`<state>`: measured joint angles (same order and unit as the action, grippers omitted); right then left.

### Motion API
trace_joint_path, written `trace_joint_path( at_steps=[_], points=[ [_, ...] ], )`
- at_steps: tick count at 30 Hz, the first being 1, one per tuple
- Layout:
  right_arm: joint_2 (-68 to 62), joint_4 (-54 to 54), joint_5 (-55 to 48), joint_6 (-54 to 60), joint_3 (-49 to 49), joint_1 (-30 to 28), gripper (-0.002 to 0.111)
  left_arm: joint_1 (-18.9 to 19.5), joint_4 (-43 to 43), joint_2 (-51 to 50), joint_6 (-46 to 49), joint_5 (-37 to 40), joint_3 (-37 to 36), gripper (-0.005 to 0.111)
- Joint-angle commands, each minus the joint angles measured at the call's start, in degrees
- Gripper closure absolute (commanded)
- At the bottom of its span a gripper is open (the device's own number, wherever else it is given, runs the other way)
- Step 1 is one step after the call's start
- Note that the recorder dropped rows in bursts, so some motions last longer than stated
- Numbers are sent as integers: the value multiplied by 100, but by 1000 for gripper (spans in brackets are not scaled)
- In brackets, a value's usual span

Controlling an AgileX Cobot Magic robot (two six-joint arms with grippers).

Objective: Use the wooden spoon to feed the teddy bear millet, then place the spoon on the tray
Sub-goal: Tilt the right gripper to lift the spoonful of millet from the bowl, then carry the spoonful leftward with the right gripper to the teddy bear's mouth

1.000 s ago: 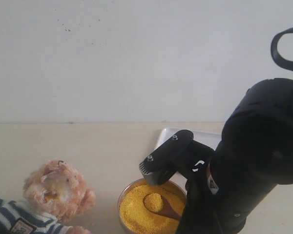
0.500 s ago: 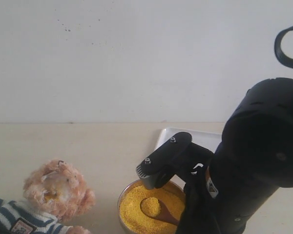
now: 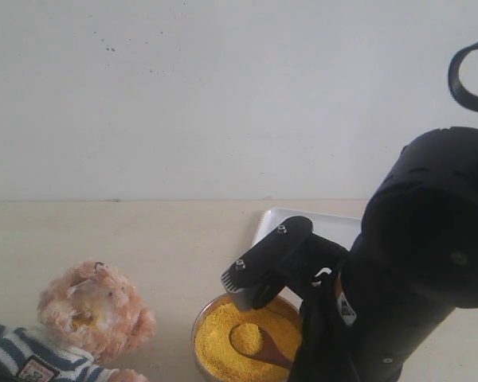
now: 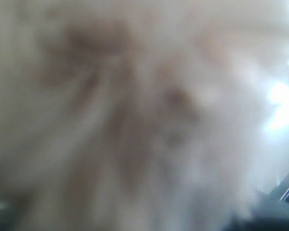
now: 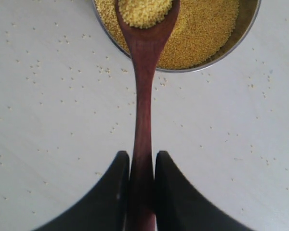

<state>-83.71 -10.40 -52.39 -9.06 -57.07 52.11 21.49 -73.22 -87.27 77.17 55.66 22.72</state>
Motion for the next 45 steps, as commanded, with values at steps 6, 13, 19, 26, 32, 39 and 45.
trace_joint_path(
  at_steps=[6, 13, 19, 26, 32, 39, 45],
  points=[
    [73, -550, -268, -74, -26, 390, 106, 13, -82, -8, 42, 108, -9, 103],
    [73, -820, -927, -146, -912, 980, 106, 13, -82, -8, 42, 108, -9, 103],
    [-116, -848, -1019, -146, -1267, 1186, 106, 13, -82, -8, 42, 108, -9, 103],
    [-749, -885, -1087, -45, -1919, 1407, 106, 13, -82, -8, 42, 108, -9, 103],
    [-1526, -1043, -1087, -5, -2658, 1583, 106, 13, -82, -8, 42, 98, -9, 103],
    [-1984, -1270, -1059, 106, -3175, 1583, 106, 13, -82, -8, 42, 98, -9, 103],
    [-2390, -1512, -1067, 197, -3558, 1583, 106, 13, -82, -8, 42, 111, -9, 103]
  ],
)
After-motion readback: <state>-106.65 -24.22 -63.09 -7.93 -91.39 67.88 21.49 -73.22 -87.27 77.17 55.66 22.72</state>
